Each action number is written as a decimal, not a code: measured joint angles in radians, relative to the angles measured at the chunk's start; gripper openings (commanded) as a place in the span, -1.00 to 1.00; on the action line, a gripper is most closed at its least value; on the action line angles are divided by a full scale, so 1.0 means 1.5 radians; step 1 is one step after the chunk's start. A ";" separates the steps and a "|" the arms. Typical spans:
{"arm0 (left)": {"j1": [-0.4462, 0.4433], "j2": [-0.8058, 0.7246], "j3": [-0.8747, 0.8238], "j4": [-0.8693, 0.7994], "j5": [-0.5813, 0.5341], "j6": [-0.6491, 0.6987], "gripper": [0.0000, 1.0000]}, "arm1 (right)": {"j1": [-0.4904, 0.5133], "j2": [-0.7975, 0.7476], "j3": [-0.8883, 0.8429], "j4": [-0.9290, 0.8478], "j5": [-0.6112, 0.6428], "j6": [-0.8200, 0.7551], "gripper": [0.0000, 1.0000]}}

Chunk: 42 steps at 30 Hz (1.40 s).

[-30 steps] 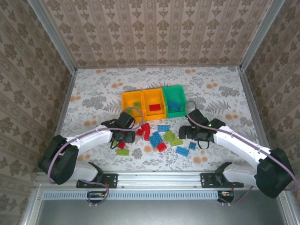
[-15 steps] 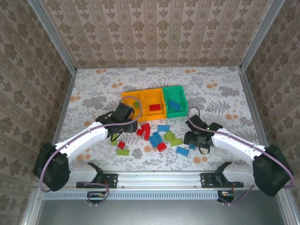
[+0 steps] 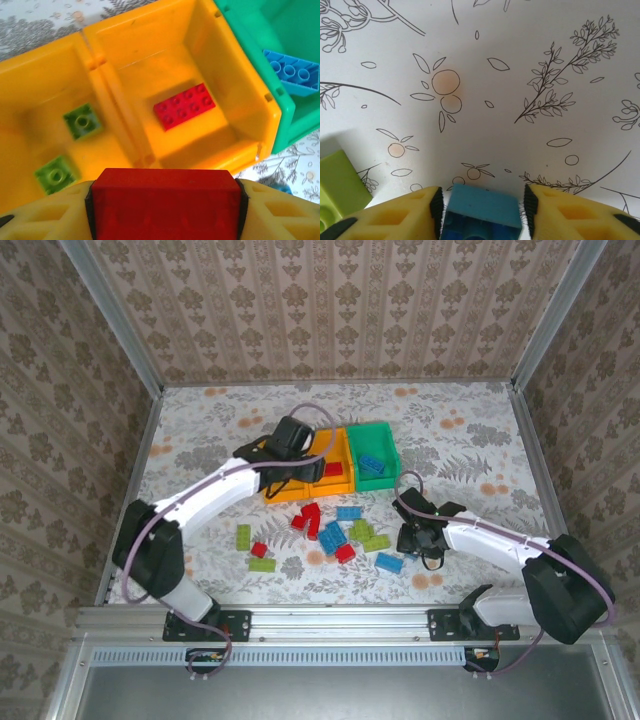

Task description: Sort the legos into containers by color

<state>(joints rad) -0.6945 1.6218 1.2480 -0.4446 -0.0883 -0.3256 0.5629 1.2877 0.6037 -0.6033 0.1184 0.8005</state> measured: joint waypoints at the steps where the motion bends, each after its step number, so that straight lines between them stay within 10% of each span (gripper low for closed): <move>1: 0.000 0.022 0.016 0.006 0.005 0.004 0.10 | 0.000 0.000 0.000 0.001 0.000 0.000 -0.14; 18: 0.000 0.197 0.141 0.027 0.024 0.025 1.00 | -0.012 -0.028 0.075 -0.030 0.004 -0.026 -0.30; 33: -0.043 -0.010 -0.033 0.039 -0.021 0.012 1.00 | -0.074 0.277 0.484 0.021 0.046 -0.204 -0.29; 42: -0.037 -0.159 -0.201 0.002 -0.078 -0.053 1.00 | -0.093 0.434 0.594 0.028 0.031 -0.236 0.06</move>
<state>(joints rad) -0.7494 1.3830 0.9470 -0.4423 -0.2047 -0.4057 0.4240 1.9381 1.4940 -0.5610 0.1654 0.4469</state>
